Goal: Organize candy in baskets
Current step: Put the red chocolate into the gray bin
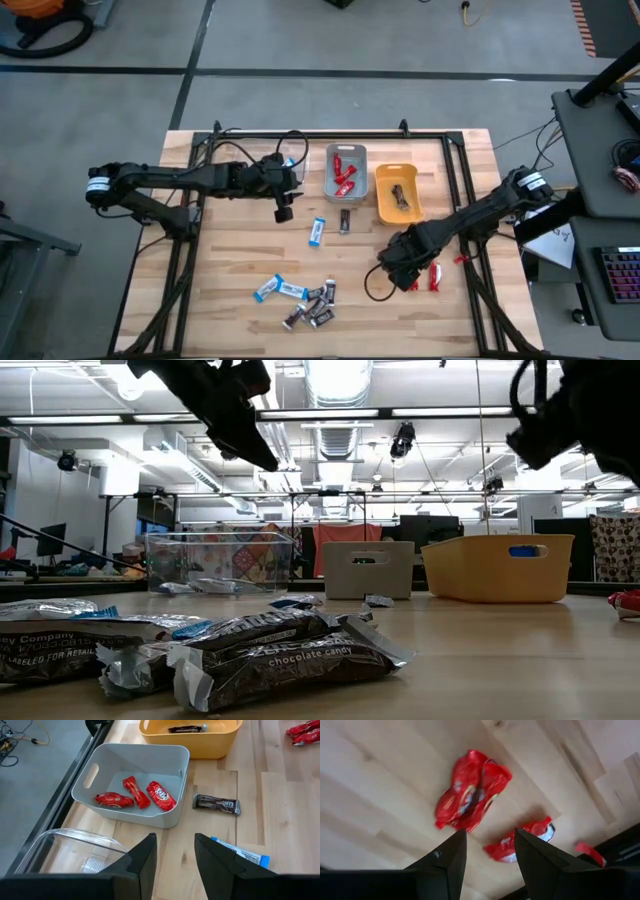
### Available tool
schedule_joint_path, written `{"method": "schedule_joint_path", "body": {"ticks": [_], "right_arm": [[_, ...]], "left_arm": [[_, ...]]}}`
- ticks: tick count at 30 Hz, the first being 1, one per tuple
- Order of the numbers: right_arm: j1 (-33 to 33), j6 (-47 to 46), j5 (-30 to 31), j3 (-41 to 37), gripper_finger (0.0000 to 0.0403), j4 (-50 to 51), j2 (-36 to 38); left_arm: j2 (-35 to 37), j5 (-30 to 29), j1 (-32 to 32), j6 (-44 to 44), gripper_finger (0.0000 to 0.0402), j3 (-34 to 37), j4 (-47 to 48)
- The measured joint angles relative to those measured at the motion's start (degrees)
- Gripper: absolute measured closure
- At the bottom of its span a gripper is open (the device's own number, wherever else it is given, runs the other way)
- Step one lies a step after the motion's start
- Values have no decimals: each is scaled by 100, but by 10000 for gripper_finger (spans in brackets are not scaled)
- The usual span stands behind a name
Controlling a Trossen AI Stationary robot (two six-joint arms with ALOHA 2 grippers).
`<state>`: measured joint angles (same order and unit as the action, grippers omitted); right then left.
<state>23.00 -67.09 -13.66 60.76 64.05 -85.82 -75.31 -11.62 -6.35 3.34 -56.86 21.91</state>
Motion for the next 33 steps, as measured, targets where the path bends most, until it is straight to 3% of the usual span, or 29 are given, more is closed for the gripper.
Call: {"method": "schedule_joint_path", "body": {"ticks": [13, 20, 26, 33], "right_arm": [[0, -87, -182, -992, 255, -1289, 3], [0, -86, -182, -1407, 314, -2136, 7], [-4, -37, -180, -1413, 384, -2131, 30], [-123, 163, -157, -1217, 384, -1698, 228]], "left_arm": [[-22, 0, 2, -27, 285, 2, 4], [-52, 0, 2, -48, 285, 2, -9], [-54, 0, -2, -52, 285, 2, -7], [-136, 0, 0, -95, 285, 2, 21]]}}
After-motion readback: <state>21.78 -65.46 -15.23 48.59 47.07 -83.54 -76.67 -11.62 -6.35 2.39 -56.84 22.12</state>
